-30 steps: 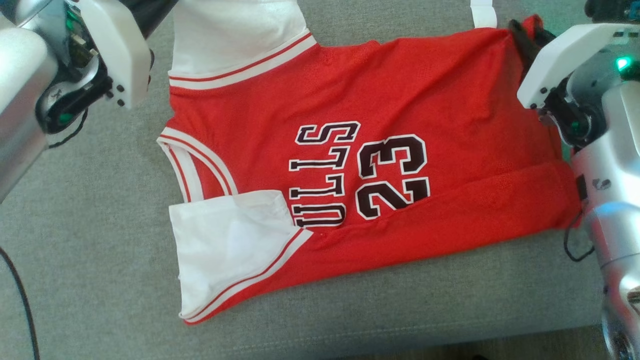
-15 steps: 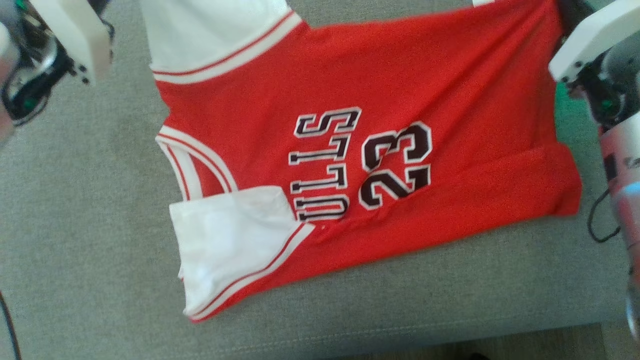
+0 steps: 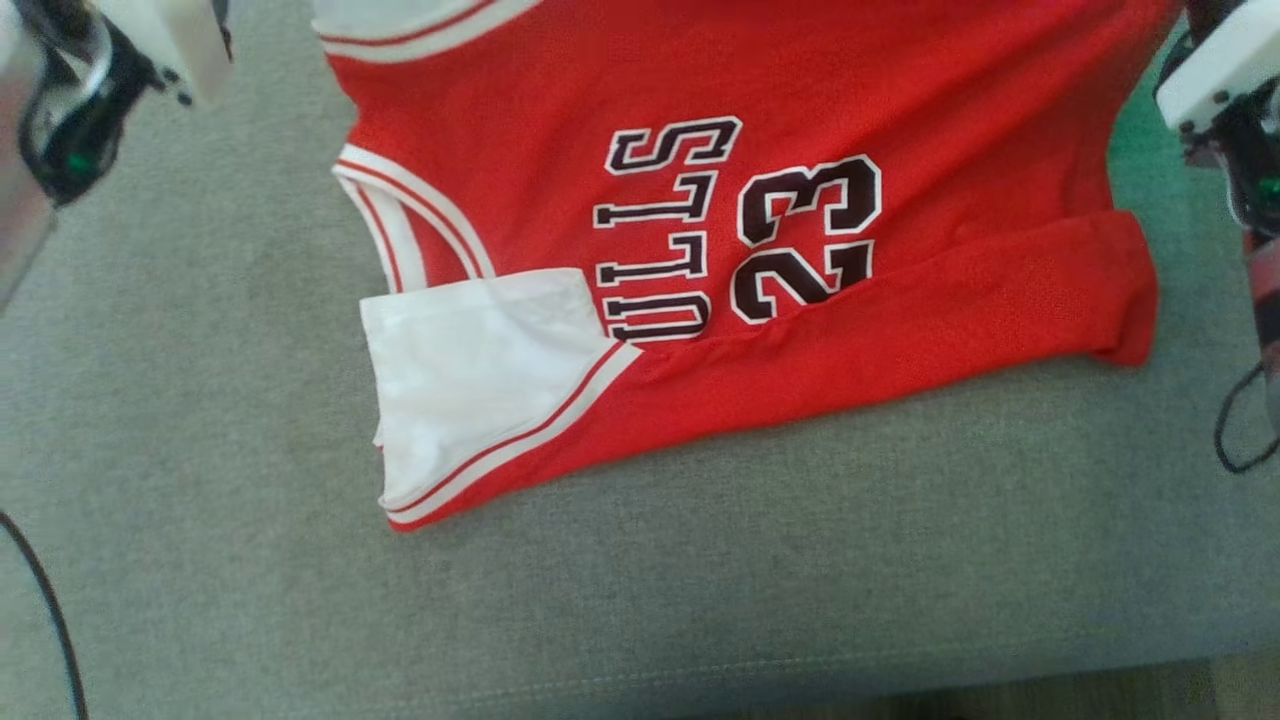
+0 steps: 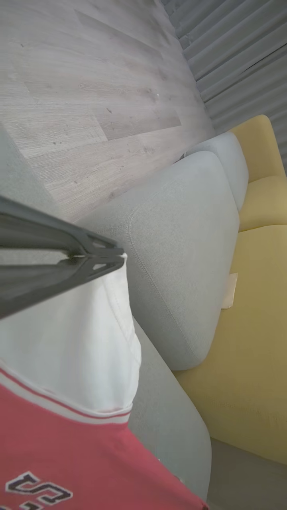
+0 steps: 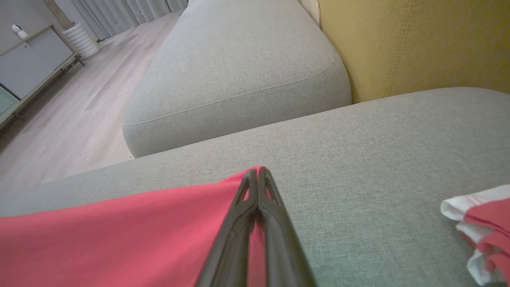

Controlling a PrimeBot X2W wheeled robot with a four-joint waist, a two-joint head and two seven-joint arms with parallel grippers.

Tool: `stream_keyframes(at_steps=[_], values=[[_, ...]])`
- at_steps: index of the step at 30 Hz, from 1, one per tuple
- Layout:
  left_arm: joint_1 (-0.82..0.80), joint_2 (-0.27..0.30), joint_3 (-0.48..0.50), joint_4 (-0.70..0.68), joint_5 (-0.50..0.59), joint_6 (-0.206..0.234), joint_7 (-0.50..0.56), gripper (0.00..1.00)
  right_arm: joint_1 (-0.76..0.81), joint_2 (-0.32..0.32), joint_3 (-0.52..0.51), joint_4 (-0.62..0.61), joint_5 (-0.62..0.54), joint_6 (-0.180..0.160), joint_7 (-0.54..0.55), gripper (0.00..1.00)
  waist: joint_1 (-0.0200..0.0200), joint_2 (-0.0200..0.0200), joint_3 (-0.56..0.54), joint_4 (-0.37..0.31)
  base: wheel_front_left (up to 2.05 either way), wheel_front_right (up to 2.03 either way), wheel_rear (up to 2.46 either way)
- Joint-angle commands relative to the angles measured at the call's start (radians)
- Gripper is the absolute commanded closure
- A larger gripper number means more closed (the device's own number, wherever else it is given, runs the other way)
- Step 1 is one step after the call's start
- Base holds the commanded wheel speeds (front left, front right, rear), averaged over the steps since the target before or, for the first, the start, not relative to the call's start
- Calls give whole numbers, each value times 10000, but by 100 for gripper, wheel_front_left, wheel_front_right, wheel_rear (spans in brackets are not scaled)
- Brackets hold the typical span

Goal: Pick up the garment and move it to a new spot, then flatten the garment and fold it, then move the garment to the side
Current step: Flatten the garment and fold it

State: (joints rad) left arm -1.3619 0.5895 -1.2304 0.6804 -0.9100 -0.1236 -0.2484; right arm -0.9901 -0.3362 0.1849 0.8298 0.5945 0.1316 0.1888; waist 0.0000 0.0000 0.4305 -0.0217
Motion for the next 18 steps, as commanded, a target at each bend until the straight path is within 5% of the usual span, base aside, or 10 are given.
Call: stream_keyframes(at_steps=[1,7,18], values=[[-178,382,502,-123,-147,4,-90,100,205,-178,103,-417,133,-9,-120,100,0,0,-119,113,0,0,0],[941,712,693,-1276,-197,-6,-127,100,1314,-656,244,-1098,682,-9,-98,100,0,0,-541,481,0,0,0],[4219,1955,893,-4825,-298,1210,-132,100,3803,-1331,-145,-2375,1160,-9,364,100,0,0,-1269,927,0,0,0]])
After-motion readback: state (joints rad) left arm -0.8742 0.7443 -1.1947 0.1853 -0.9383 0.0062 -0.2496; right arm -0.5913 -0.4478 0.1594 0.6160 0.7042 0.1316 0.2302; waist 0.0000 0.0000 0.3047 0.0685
